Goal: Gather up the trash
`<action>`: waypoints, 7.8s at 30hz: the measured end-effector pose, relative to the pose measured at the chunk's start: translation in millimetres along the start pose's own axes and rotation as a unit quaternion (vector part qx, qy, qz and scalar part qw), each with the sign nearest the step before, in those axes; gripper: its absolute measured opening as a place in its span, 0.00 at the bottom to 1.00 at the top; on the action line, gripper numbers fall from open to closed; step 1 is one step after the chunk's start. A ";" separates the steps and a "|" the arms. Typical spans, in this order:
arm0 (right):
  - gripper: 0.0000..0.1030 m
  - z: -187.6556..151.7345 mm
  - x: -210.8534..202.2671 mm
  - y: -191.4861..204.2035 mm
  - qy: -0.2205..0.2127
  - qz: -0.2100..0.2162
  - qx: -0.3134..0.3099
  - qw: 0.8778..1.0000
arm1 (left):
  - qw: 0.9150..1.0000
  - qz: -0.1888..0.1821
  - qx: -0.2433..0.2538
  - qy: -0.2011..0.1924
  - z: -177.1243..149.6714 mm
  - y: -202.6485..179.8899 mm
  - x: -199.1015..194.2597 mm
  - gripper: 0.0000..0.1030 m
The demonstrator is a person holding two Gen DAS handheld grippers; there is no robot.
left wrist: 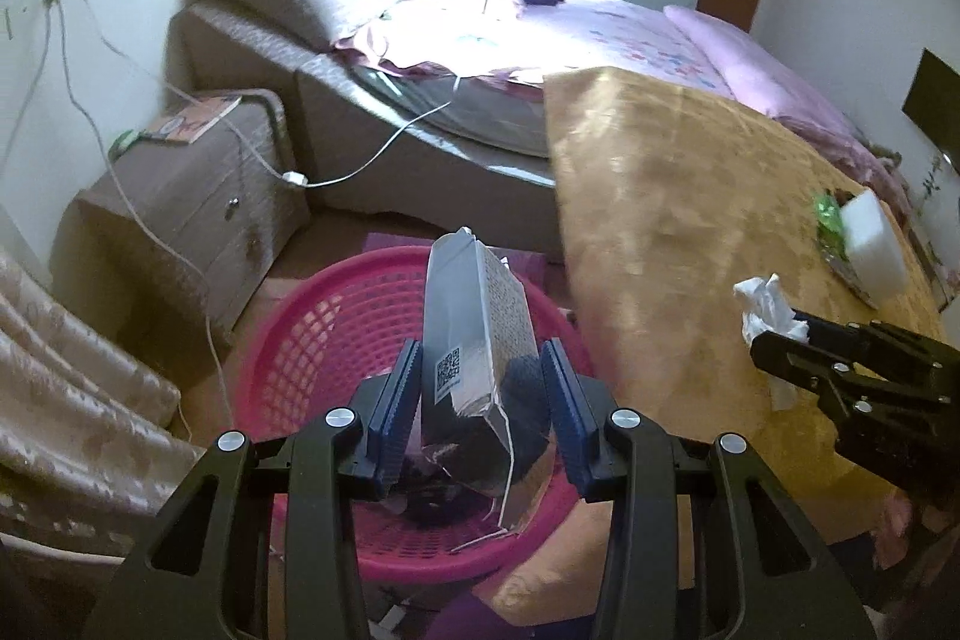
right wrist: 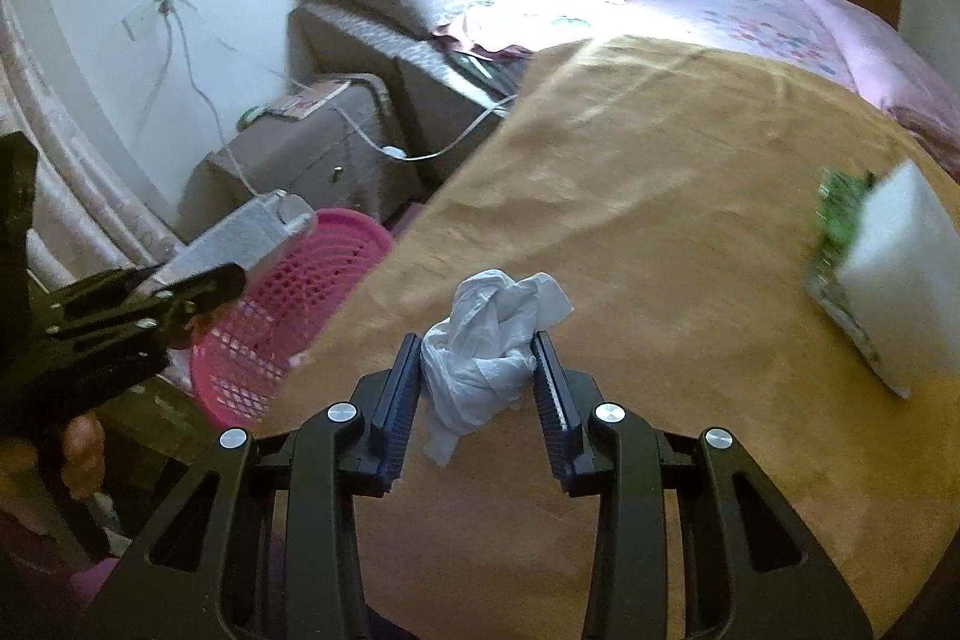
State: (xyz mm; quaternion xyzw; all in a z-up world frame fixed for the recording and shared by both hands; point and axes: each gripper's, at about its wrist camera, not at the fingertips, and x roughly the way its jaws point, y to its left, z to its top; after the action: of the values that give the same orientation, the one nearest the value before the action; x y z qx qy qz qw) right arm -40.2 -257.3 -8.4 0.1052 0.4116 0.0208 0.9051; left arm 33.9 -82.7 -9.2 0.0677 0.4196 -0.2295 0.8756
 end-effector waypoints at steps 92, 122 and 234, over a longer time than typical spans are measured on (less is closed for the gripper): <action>0.64 -49.4 -58.1 -87.5 -0.053 -0.089 0.097 0.990 | 1.000 0.011 0.014 -0.017 -7.8 -32.3 -1.8 0.75; 0.93 -19.9 -88.1 -177.0 -0.128 -0.138 0.037 0.981 | 0.996 -0.032 0.080 0.013 6.7 -125.1 22.7 0.75; 0.90 -84.4 -143.4 -150.3 -0.104 -0.148 0.073 0.981 | 0.980 -0.150 0.131 -0.001 20.9 -179.8 13.3 0.37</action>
State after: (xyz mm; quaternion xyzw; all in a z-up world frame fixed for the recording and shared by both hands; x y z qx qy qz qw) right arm -205.6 -407.3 12.7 0.1102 0.3262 -0.1546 0.9260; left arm -26.7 -253.0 7.4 0.1174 0.3903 -0.4113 0.8153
